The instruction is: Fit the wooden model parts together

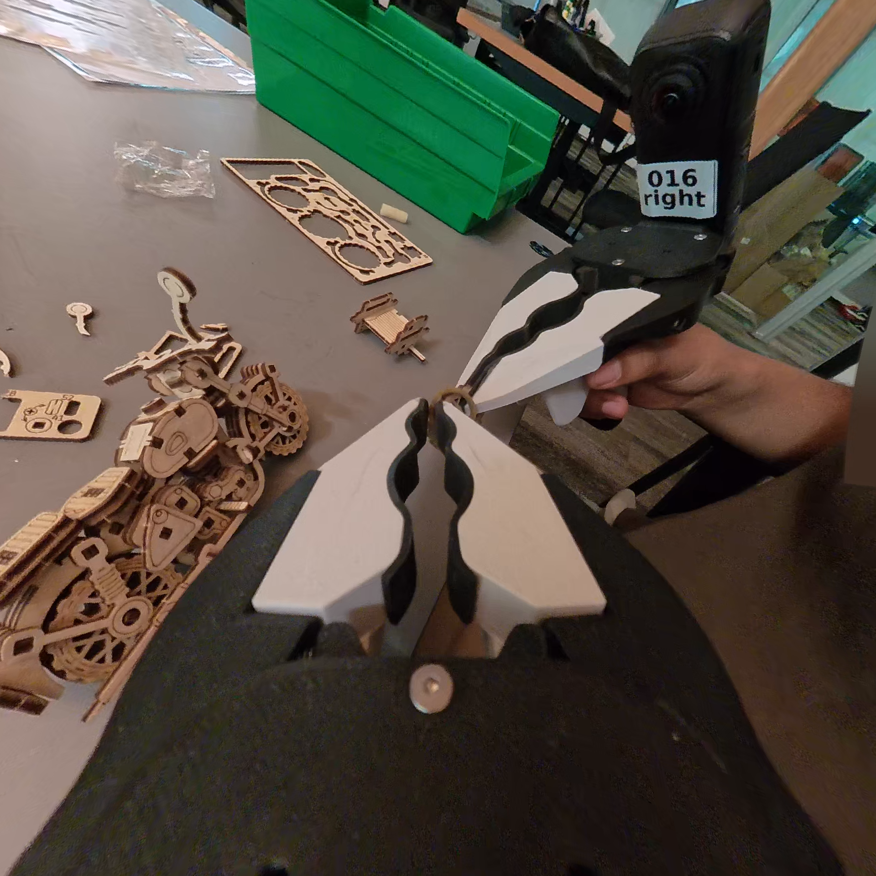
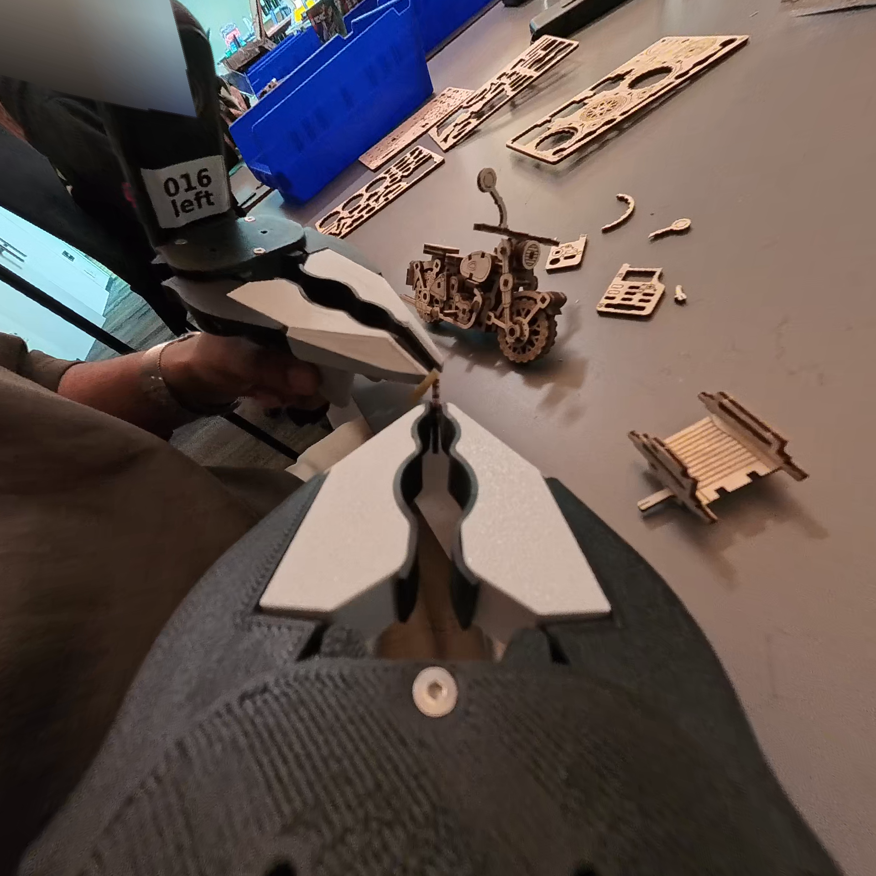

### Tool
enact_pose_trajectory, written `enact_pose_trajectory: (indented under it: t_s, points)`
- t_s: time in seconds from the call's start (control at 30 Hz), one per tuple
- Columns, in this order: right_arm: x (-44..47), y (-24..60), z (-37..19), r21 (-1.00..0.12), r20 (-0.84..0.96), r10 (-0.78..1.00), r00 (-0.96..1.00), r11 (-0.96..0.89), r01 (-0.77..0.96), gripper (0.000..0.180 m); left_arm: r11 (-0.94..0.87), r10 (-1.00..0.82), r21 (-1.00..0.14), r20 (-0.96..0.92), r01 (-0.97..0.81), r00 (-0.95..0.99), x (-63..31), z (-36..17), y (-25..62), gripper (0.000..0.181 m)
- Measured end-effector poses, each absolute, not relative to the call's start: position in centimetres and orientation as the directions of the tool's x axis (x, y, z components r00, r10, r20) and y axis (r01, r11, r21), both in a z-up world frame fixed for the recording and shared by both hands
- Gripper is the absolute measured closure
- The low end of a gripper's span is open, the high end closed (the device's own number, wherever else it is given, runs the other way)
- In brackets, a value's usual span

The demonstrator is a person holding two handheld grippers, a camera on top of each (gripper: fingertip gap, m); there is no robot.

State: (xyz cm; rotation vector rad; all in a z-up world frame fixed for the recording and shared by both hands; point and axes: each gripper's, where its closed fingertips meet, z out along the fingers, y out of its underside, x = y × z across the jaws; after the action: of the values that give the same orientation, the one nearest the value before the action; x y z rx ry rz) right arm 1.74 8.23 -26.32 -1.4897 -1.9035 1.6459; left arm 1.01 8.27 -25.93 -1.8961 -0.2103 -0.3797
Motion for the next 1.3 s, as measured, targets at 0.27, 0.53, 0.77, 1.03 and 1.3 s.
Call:
enact_pose_trajectory:
  t_s: [0.27, 0.53, 0.77, 1.03, 1.3]
  points:
    - [2.0, 7.8, -26.3, -0.836, -0.42, 0.764, -0.49, -0.116, 0.536, 0.178, -0.379, -0.085, -0.872, 0.366, 0.31, 0.927, 1.7, -26.2, 8.2, 0.172]
    - [3.5, 7.0, -25.9, -0.868, -0.36, 0.7, -0.617, -0.007, 0.497, 0.178, -0.425, -0.234, -0.821, 0.507, 0.381, 0.83, 3.6, -25.8, 7.5, 0.174]
    - [6.4, 5.7, -25.3, -0.918, -0.211, 0.575, -0.79, 0.16, 0.362, 0.178, -0.493, -0.409, -0.797, 0.567, 0.349, 0.715, 6.9, -25.3, 6.2, 0.176]
    - [6.7, 5.6, -25.9, -0.896, -0.256, 0.571, -0.78, 0.161, 0.413, 0.178, -0.512, -0.412, -0.806, 0.534, 0.297, 0.739, 7.5, -25.9, 6.1, 0.175]
    - [6.8, 5.4, -25.9, -0.901, -0.24, 0.573, -0.784, 0.169, 0.399, 0.178, -0.505, -0.413, -0.82, 0.502, 0.267, 0.76, 7.7, -26.0, 6.1, 0.178]
